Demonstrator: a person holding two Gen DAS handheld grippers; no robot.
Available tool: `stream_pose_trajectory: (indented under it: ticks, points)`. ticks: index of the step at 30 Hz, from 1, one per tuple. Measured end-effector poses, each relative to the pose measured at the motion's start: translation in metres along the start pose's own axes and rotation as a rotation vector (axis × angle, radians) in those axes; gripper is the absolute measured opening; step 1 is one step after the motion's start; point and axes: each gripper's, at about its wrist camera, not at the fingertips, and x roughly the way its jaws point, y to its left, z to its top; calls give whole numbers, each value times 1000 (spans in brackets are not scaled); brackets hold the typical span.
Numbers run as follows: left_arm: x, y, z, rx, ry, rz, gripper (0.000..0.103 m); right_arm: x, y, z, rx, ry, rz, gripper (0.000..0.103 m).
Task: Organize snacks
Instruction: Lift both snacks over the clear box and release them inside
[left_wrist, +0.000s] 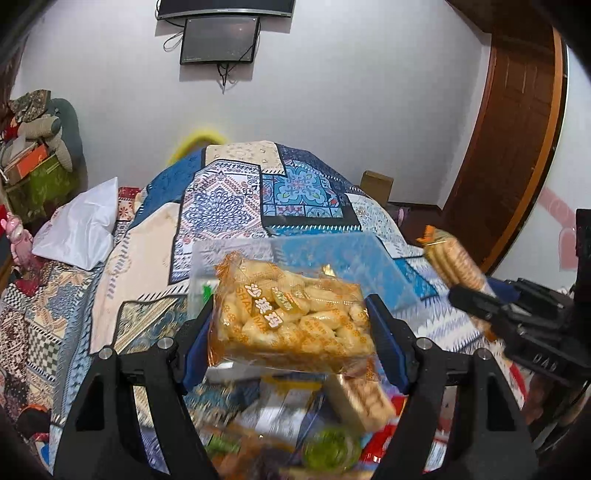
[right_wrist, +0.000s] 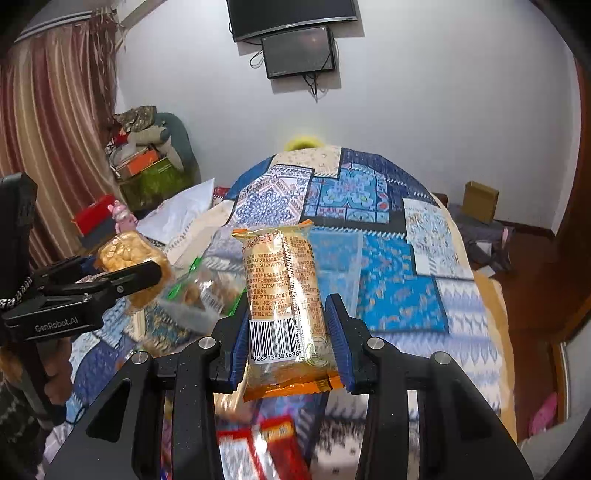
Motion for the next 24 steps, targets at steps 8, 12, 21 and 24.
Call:
stream_pose_trajectory:
  ticks: [8, 12, 21, 24]
  points:
    - [57, -1, 13, -8, 70, -4, 75, 41, -10, 15, 26, 34, -5, 36]
    - [87, -3, 10, 12, 125, 11, 75, 67, -17, 13, 37, 75, -13, 36]
    - [121, 1, -1, -4, 192, 9, 75, 95, -20, 1, 35, 139, -16, 36]
    - [122, 1, -1, -2, 189, 17, 76, 96, -18, 2, 32, 142, -19, 36]
